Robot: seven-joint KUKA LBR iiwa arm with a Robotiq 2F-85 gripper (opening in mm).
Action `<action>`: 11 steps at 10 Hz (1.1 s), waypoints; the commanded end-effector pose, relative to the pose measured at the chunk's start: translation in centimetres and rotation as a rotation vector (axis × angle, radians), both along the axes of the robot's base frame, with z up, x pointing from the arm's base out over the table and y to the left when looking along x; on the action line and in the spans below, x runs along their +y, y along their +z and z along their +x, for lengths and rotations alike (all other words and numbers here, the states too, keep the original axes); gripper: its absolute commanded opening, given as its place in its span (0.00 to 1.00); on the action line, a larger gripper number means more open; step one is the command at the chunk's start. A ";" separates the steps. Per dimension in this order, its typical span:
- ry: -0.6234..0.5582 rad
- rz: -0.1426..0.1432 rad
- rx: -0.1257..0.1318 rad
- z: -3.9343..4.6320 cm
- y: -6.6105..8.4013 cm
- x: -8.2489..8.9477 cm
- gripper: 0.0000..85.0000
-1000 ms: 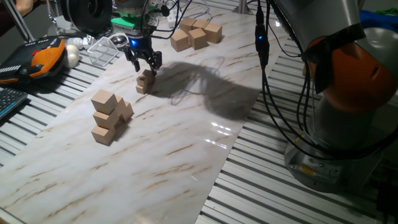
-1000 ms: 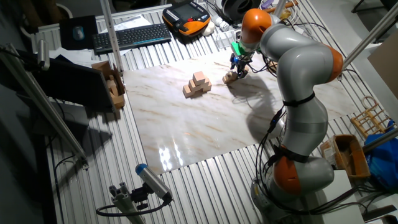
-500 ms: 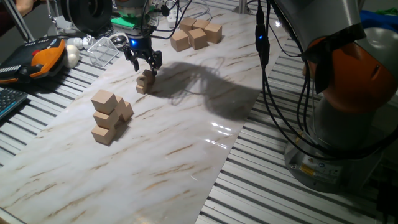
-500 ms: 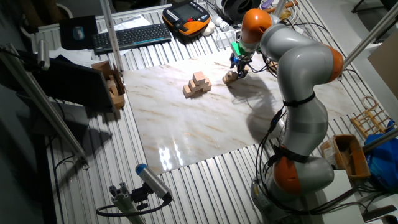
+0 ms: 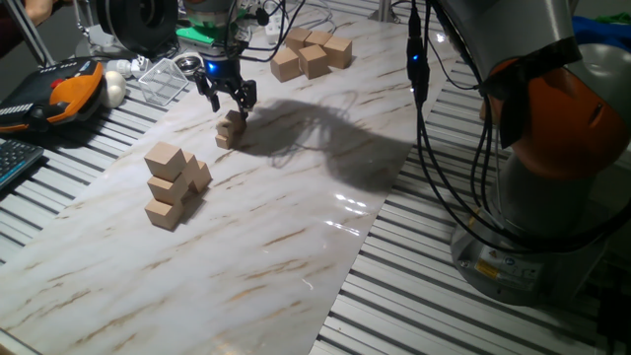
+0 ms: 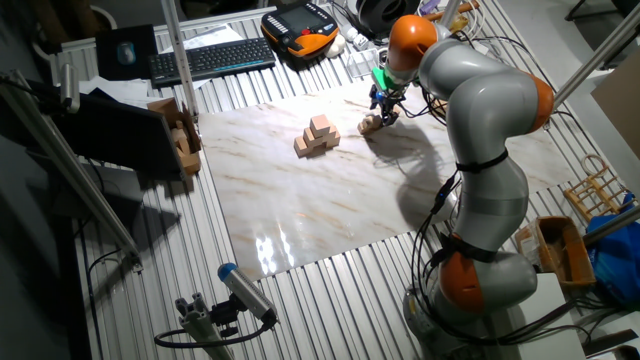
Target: Stack the blocks into a pyramid shape
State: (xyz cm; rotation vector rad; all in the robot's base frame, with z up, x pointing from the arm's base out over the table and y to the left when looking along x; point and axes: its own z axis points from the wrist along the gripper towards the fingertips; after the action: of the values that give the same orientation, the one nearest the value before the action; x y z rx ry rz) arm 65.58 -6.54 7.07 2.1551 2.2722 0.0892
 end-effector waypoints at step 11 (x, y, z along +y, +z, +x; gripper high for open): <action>-0.006 0.000 -0.011 0.14 -0.1 0.0 0.80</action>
State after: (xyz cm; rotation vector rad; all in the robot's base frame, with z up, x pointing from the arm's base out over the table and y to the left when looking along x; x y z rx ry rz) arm 65.73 -6.52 6.97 2.1559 2.2598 0.1016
